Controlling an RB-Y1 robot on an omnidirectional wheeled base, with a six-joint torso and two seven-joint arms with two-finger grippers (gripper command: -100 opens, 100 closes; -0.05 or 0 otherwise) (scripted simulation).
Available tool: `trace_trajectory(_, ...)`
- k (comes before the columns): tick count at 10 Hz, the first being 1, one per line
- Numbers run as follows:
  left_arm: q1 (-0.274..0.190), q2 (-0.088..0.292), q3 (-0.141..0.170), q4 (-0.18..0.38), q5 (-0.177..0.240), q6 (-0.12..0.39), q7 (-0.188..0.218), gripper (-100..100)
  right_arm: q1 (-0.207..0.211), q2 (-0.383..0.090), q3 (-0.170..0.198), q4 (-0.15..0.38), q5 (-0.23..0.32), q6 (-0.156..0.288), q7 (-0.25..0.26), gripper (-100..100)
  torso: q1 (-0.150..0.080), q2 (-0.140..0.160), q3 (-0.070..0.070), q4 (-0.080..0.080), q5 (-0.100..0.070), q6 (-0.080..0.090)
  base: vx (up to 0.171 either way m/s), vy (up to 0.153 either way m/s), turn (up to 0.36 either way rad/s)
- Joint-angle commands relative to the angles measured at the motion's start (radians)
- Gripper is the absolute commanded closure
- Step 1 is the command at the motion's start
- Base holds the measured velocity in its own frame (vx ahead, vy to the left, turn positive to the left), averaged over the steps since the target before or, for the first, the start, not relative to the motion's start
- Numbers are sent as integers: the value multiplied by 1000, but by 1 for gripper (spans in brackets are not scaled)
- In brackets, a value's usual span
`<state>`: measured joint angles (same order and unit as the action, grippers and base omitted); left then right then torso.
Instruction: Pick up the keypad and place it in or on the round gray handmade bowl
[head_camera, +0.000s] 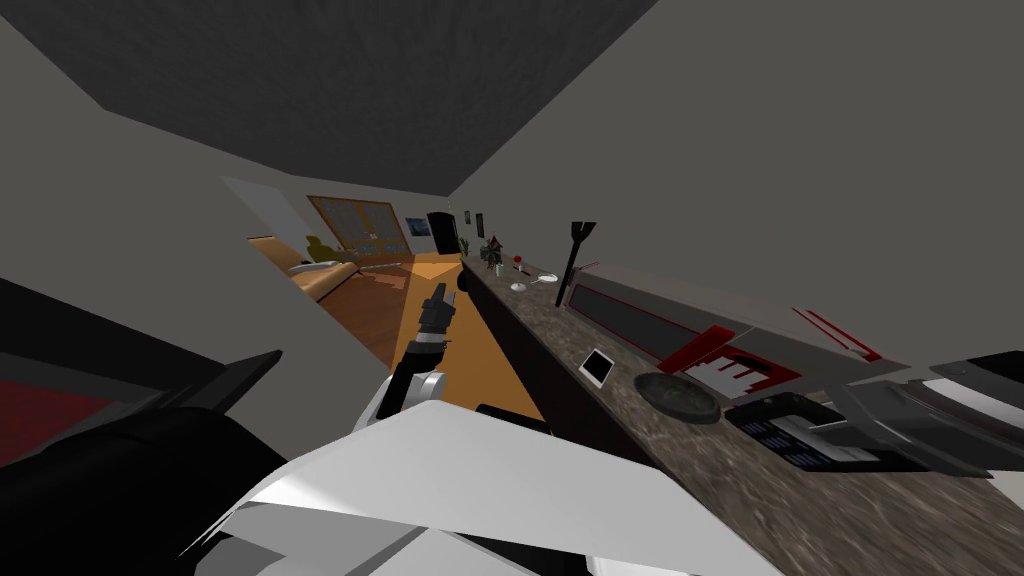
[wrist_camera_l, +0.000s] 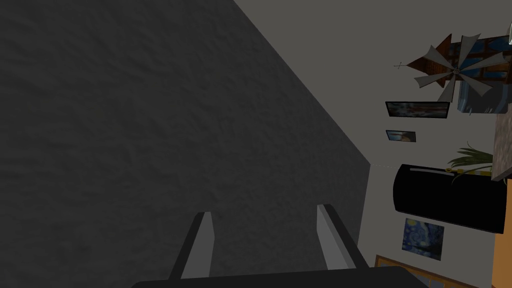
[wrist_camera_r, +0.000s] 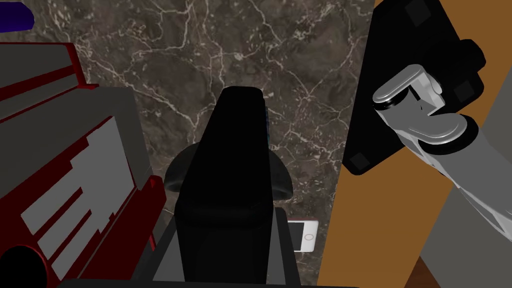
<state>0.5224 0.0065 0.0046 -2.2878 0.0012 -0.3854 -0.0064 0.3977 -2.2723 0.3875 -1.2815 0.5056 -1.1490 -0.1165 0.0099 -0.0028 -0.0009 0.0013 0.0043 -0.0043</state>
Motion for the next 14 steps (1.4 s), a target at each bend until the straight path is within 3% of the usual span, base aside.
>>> trace_trajectory(1, 0, 0, 0, 0, 0, 0, 0, 0, 7, -11, -27, 19, -7, -30, -8, 100, 0, 0, 0, 0, 0, 0, -1, 2, 12)
trace_trajectory(4, 0, 0, 0, 0, 0, 0, 0, 0, -29, -69, -32, 22, -29, -86, -17, 100, -1, -2, -1, 0, 1, 0, 31, -15, -10)
trace_trajectory(6, 0, 0, 0, 0, 0, 0, 0, 0, -31, -70, -27, 21, -27, -86, -15, 100, -1, -3, -1, 0, 0, 0, 29, -4, -6)
trace_trajectory(7, 0, 0, 0, 0, 0, 0, 0, 0, -34, -73, -25, 19, -27, -88, -14, -100, -1, -1, -1, 0, 0, 0, 0, 0, 0)
trace_trajectory(11, 0, 0, 0, 0, 0, 0, 0, 0, -33, -72, -25, 20, -27, -87, -14, -100, -1, 0, 0, 0, 0, 0, 0, 0, 0)
trace_trajectory(12, 0, 0, 0, 0, 0, 0, 0, 0, -33, -72, -25, 20, -27, -87, -14, 0, -1, 0, 0, 0, 0, 0, 0, 0, 0)
trace_trajectory(13, 0, 0, 0, 0, 0, 0, 0, 0, -54, -95, -25, 30, -39, -124, -15, -100, -1, 0, 0, 0, 0, 0, 7, -26, -63)
trace_trajectory(14, 0, 0, 0, 0, 0, 0, 0, 0, -61, -103, -24, 33, -44, -136, -15, -100, -2, 0, 0, 0, 0, 0, 9, -40, -61)
